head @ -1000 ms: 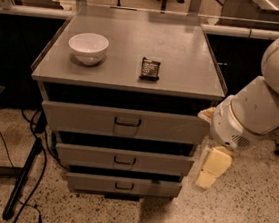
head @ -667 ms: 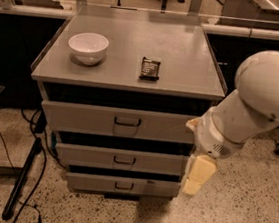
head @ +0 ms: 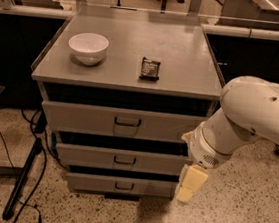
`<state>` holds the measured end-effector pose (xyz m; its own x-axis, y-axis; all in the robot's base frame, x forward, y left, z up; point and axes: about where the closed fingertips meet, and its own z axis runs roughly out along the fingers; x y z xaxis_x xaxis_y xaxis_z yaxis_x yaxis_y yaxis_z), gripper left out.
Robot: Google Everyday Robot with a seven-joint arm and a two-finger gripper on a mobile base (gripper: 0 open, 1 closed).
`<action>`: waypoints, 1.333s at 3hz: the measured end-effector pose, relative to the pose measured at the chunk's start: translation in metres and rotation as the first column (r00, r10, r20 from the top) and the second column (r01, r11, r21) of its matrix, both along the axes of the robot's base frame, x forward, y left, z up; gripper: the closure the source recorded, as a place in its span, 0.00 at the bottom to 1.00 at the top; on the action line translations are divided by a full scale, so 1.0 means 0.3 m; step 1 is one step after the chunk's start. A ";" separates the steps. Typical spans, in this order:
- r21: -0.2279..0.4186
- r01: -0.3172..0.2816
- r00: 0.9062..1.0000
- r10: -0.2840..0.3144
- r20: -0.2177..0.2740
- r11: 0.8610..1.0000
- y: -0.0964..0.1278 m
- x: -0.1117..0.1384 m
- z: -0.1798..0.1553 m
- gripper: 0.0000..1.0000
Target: Open middle drawer
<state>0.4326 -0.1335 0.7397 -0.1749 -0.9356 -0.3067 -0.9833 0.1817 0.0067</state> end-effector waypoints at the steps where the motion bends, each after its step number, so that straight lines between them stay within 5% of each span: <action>1: 0.018 -0.008 1.000 0.008 -0.011 1.000 0.029 -0.015 -0.025 0.00; 2: 0.070 0.007 0.996 -0.001 -0.084 0.998 0.124 0.053 -0.211 0.00; 4: 0.085 -0.001 0.996 0.009 -0.091 0.996 0.128 0.041 -0.227 0.00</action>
Offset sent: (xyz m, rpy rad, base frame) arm 0.0176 0.0426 -0.0777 0.1067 0.1220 -0.0025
